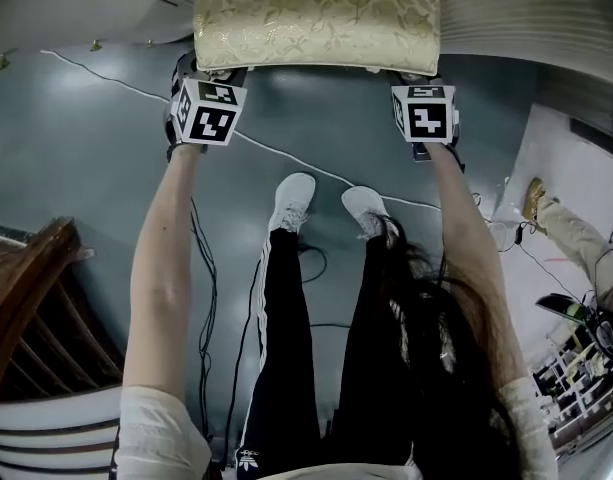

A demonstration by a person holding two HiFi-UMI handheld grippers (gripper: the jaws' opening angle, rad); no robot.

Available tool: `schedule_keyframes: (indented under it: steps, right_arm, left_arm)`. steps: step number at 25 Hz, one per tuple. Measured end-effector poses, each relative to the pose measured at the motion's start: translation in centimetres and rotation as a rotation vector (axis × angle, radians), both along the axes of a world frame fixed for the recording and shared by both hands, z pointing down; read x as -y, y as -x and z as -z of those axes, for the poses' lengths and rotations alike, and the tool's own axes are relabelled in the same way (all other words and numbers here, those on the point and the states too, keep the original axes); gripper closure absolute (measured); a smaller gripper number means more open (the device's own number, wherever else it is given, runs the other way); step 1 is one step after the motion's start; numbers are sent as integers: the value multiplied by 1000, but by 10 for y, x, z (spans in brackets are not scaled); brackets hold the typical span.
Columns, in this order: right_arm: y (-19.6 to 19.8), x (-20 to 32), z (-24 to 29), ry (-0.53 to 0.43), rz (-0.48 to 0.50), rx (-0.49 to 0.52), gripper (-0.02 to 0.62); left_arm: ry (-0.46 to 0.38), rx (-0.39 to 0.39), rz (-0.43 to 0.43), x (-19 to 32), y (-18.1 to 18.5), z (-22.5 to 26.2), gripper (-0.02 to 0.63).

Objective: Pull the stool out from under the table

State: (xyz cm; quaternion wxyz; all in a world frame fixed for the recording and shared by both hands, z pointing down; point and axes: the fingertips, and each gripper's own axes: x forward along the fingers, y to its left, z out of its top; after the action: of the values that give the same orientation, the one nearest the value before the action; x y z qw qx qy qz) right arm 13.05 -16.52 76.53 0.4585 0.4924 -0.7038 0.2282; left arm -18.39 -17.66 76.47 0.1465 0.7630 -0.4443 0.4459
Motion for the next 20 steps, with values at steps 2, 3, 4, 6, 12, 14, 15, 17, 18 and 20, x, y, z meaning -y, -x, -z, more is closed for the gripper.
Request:
schedule_keyframes:
  steps: [2, 3, 4, 6, 12, 14, 15, 17, 18, 20]
  right_arm:
    - [6, -16, 0, -3, 0, -9, 328]
    - [11, -27, -1, -2, -3, -11, 328]
    - [15, -38, -3, 1, -6, -12, 328]
    - [18, -48, -5, 8, -3, -16, 328]
    - [21, -51, -2, 19, -39, -12, 328]
    - [24, -62, -5, 17, -54, -17, 327]
    - [25, -76, -8, 14, -60, -22, 327]
    - [25, -119, -12, 2, -76, -30, 328]
    - [25, -141, -12, -5, -85, -33, 328]
    - [28, -169, -8, -7, -93, -36, 328]
  left_arm:
    - [-10, -12, 11, -18, 6, -1, 302]
    - [-13, -17, 11, -30, 11, -2, 302]
    - [-15, -20, 8, -40, 15, -4, 302]
    - [-15, -26, -1, -52, 18, -6, 302]
    - [1, -23, -34, -46, 21, -4, 302]
    - [12, -17, -42, -55, 23, -9, 302]
    - [16, -14, -45, -67, 24, -13, 302]
    - [16, -11, -58, -104, 24, -20, 302]
    - [12, -11, -70, -122, 24, -20, 302]
    - [4, -5, -91, -144, 26, -16, 302]
